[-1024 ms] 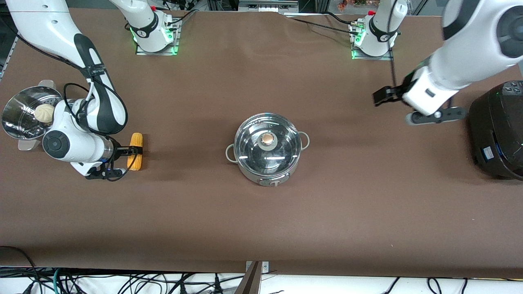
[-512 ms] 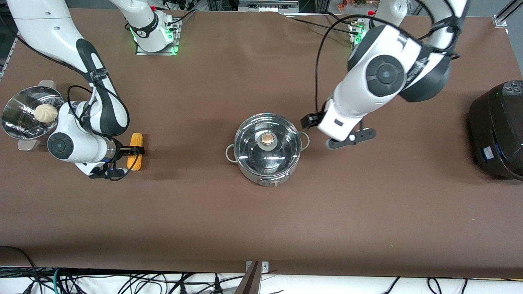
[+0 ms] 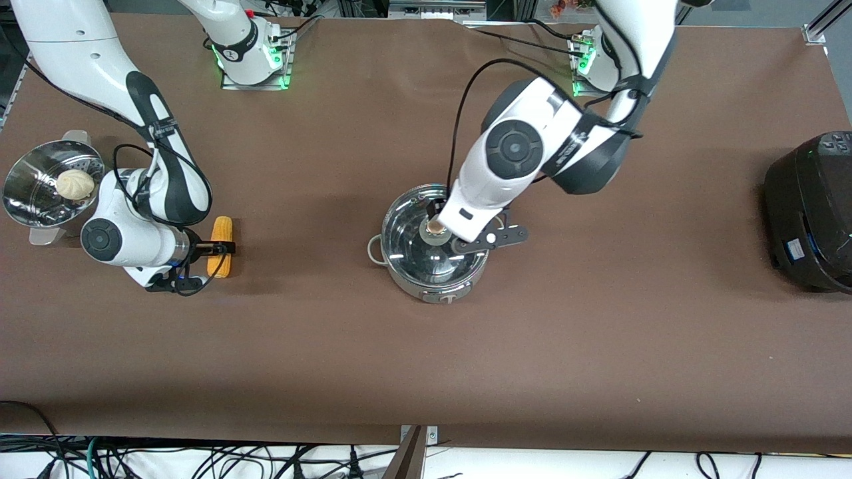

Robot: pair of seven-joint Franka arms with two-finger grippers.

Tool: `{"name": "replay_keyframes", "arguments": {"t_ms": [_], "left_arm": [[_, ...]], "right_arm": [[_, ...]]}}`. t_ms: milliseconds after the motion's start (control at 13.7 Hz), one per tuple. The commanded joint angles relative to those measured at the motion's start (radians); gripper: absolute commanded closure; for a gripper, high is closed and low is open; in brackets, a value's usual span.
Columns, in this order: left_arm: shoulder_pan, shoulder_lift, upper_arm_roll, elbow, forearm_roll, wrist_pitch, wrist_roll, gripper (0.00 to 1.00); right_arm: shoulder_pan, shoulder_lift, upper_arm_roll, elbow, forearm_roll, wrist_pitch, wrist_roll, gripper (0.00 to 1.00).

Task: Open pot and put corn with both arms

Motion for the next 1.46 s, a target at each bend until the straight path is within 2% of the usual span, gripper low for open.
{"name": "replay_keyframes", "arguments": {"t_ms": [0, 73, 220, 293, 439, 732, 878, 1098, 1244, 1317, 1390], "left_arm": [[-0.054, 0.075, 0.031, 0.082, 0.003, 0.031, -0.012, 0.00], [-0.068, 0.086, 0.042, 0.082, 0.001, 0.048, -0.012, 0.00], [-0.092, 0.107, 0.051, 0.082, 0.003, 0.068, -0.035, 0.00], [-0.098, 0.116, 0.060, 0.082, 0.003, 0.068, -0.039, 0.00], [-0.106, 0.119, 0.069, 0.084, 0.001, 0.076, -0.038, 0.09], [-0.108, 0.121, 0.072, 0.085, 0.001, 0.091, -0.033, 0.23], [-0.108, 0.121, 0.074, 0.085, 0.001, 0.096, -0.033, 0.26], [-0.108, 0.132, 0.074, 0.084, 0.001, 0.096, -0.030, 0.41], [-0.111, 0.133, 0.074, 0.084, 0.003, 0.096, -0.030, 0.44], [-0.112, 0.135, 0.074, 0.082, 0.001, 0.096, -0.029, 0.51], [-0.111, 0.135, 0.074, 0.082, 0.003, 0.096, -0.026, 0.71]], "right_arm": [[-0.007, 0.004, 0.008, -0.010, 0.018, 0.027, 0.002, 0.00], [-0.007, 0.009, 0.010, -0.010, 0.018, 0.027, 0.003, 0.05], [-0.005, 0.009, 0.010, -0.010, 0.018, 0.029, 0.003, 0.62], [-0.004, 0.009, 0.010, -0.010, 0.018, 0.029, 0.003, 0.79], [-0.002, 0.009, 0.010, -0.009, 0.017, 0.017, 0.003, 1.00], [-0.002, 0.006, 0.010, -0.001, 0.017, 0.012, -0.001, 1.00], [-0.002, -0.015, 0.012, 0.003, 0.017, 0.004, -0.006, 1.00], [-0.001, -0.063, 0.019, 0.055, 0.017, -0.106, -0.003, 1.00], [-0.002, -0.100, 0.018, 0.117, 0.017, -0.205, -0.004, 1.00], [-0.002, -0.118, 0.018, 0.152, 0.024, -0.262, -0.004, 1.00], [-0.002, -0.127, 0.018, 0.196, 0.044, -0.317, -0.004, 1.00]]}}
